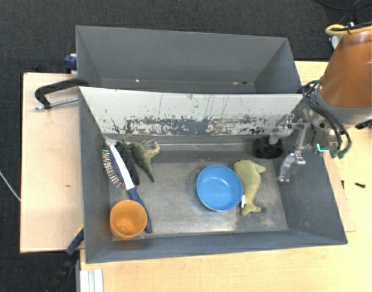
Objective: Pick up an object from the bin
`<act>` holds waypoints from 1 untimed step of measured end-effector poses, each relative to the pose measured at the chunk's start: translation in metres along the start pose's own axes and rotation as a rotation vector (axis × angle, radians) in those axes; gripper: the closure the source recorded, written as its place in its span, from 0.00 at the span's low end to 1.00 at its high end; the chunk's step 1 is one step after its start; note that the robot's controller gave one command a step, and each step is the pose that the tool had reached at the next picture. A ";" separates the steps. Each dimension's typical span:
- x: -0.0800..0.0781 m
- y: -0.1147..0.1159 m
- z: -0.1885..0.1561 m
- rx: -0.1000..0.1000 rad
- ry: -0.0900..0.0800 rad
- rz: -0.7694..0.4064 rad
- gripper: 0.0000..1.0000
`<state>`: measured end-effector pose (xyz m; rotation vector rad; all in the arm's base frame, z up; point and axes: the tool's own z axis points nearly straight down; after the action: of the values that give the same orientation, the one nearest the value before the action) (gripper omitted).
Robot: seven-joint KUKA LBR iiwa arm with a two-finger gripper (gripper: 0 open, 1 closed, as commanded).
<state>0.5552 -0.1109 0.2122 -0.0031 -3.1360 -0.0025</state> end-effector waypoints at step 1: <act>-0.002 0.015 0.143 0.001 -0.009 0.042 0.00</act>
Offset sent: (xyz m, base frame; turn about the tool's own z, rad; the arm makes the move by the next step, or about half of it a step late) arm -0.0009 0.0144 -0.1422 0.0413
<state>0.5560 -0.0961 0.0694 -0.0690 -3.1437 -0.0010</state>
